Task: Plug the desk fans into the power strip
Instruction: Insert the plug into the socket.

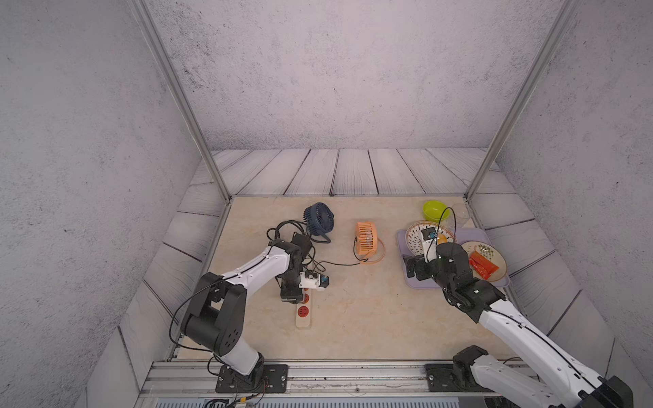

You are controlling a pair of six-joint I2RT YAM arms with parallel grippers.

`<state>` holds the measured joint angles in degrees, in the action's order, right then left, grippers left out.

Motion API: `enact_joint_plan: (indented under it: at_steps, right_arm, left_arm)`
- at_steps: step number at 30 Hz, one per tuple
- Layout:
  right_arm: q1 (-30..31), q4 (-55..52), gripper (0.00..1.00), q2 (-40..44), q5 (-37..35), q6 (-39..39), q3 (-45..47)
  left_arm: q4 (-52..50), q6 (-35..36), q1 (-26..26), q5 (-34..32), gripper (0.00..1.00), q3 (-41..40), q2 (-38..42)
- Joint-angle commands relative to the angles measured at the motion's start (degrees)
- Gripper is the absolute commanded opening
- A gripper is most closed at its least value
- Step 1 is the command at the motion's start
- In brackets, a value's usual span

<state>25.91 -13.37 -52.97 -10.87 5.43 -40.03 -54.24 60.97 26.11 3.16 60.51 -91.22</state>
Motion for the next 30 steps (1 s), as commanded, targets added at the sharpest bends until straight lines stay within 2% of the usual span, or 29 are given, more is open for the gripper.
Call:
enact_joint_plan:
  at_steps: [1,10,18,24,30]
  right_arm:
    - [-0.26,-0.08,0.99,0.94,-0.19,0.11,0.57]
    - [-0.46,0.32,0.99,0.85,-0.1,0.21,0.66]
    - [-0.54,0.46,0.99,0.82,0.04,0.39,0.74]
    - [-0.6,0.44,0.99,1.02,-0.02,0.4,0.83]
    - [-0.61,0.45,0.99,0.99,-0.02,0.38,0.83]
  left_arm:
    - [-2.21,-0.64,-0.36,-1.87,0.63,2.49,0.75]
    - [-5.86,-1.82,-0.35,5.24,0.74,5.76,2.68]
    - [-6.31,-1.51,0.16,7.18,0.79,5.15,1.77]
    - [-5.2,-1.22,0.7,7.48,0.78,3.94,1.43]
    - [-4.28,-1.13,0.79,5.98,0.69,2.84,0.56]
